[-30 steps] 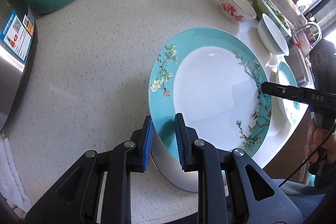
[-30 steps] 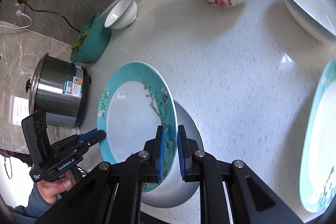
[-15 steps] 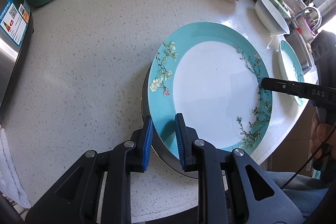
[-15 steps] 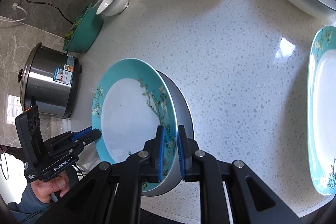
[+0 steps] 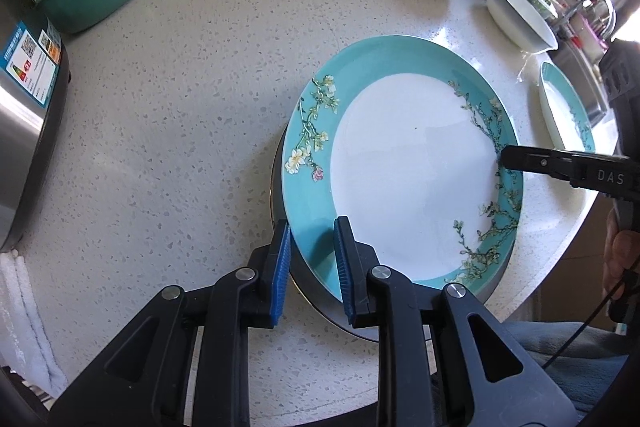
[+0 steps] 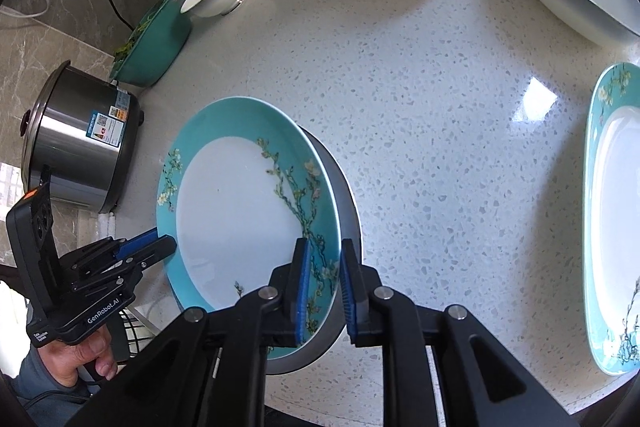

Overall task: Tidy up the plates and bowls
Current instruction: 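Lift the teal floral plate with both grippers and lower it onto the grey-rimmed plate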

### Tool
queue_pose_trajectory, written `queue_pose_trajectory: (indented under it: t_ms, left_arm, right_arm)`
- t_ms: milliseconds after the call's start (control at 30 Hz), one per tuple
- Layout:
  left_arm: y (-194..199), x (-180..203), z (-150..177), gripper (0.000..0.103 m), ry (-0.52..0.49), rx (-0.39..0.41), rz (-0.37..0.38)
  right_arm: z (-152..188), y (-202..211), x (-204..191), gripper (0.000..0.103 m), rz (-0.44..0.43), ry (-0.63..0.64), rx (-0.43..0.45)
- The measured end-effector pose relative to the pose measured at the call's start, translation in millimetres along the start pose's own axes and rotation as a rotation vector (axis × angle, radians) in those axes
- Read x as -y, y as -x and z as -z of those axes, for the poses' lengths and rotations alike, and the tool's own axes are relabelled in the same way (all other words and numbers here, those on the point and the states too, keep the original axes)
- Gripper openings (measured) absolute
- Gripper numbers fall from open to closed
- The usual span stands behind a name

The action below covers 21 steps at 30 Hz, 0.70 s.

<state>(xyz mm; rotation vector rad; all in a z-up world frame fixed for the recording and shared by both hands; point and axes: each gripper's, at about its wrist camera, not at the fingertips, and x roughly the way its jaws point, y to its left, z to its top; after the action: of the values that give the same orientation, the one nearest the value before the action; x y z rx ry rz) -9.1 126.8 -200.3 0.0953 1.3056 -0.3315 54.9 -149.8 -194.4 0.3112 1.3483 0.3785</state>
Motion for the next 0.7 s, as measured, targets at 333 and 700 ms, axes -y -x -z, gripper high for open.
queue_pose_trajectory:
  t_ms: [333,700]
  left_arm:
    - [-4.1,9.5,-2.5,0.020,-0.035,0.012,-0.049]
    - [-3.4,10.7,3.4,0.022,-0.024,0.026,-0.055]
  right_arm:
    - [5.2,-3.9,-13.8,0.020,0.058,0.030,0.013]
    - [6.6,-5.3,-23.3,0.024,0.129,0.084,0.018]
